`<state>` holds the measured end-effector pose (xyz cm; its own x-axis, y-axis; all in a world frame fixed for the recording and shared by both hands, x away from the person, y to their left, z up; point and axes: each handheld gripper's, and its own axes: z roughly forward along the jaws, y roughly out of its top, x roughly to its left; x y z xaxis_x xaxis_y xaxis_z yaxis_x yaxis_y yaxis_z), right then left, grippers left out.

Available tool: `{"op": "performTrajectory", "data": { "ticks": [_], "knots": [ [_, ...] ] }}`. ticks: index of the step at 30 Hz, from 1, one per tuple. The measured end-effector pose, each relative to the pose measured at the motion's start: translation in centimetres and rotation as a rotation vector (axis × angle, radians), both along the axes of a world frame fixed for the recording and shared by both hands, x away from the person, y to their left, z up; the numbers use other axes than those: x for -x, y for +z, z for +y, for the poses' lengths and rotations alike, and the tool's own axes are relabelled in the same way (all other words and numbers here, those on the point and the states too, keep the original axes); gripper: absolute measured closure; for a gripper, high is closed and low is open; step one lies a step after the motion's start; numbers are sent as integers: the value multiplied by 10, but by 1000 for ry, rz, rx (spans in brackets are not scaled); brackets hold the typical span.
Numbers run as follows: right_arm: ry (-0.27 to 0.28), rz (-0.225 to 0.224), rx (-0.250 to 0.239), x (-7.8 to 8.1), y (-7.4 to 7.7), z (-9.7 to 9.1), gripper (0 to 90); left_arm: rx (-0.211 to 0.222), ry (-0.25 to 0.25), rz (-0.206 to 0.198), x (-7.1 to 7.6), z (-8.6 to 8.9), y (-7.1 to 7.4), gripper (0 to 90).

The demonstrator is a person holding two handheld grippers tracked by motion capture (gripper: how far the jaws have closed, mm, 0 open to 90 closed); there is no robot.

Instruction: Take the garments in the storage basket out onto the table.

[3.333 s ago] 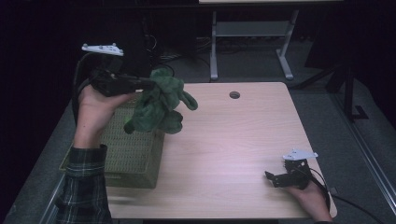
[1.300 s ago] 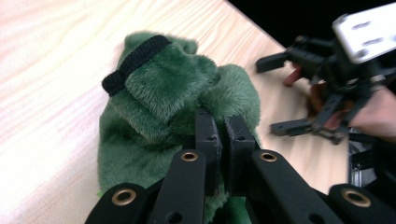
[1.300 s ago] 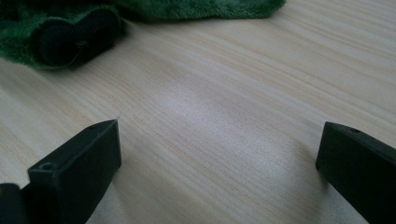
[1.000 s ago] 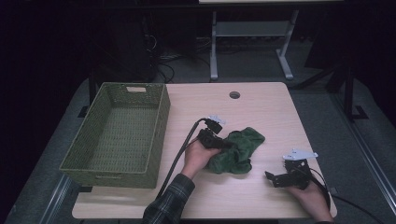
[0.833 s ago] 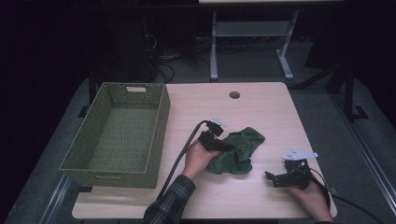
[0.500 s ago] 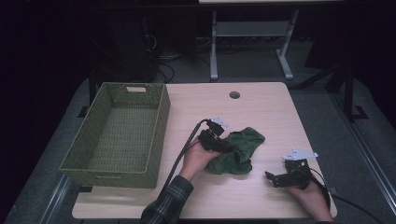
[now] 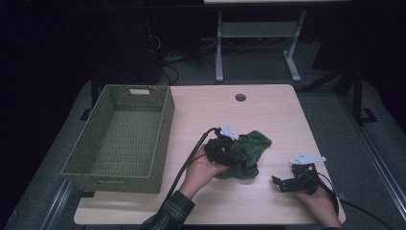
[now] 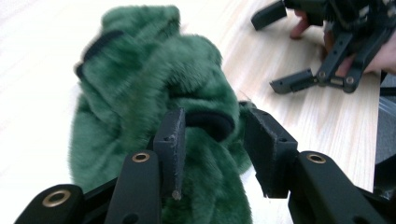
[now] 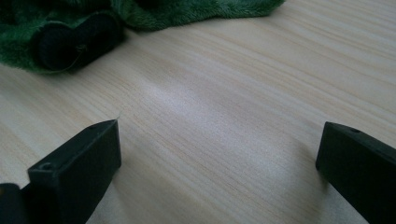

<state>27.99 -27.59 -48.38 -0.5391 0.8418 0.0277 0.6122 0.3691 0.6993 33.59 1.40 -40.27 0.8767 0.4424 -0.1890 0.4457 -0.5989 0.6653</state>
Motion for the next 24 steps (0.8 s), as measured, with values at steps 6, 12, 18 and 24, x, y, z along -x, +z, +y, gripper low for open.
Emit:
{"op": "performTrajectory", "data": {
  "ticks": [6,12,18,24],
  "knots": [
    [0,1,0,0,0,0,0,-55,-4,1,2,-5,-17,533],
    [0,1,0,0,0,0,0,-105,13,5,-2,-5,-30,514],
    [0,1,0,0,0,0,0,-87,27,7,-3,-1,-30,695],
    [0,0,1,0,0,0,0,-39,6,30,-2,5,-23,851]
  ]
}}
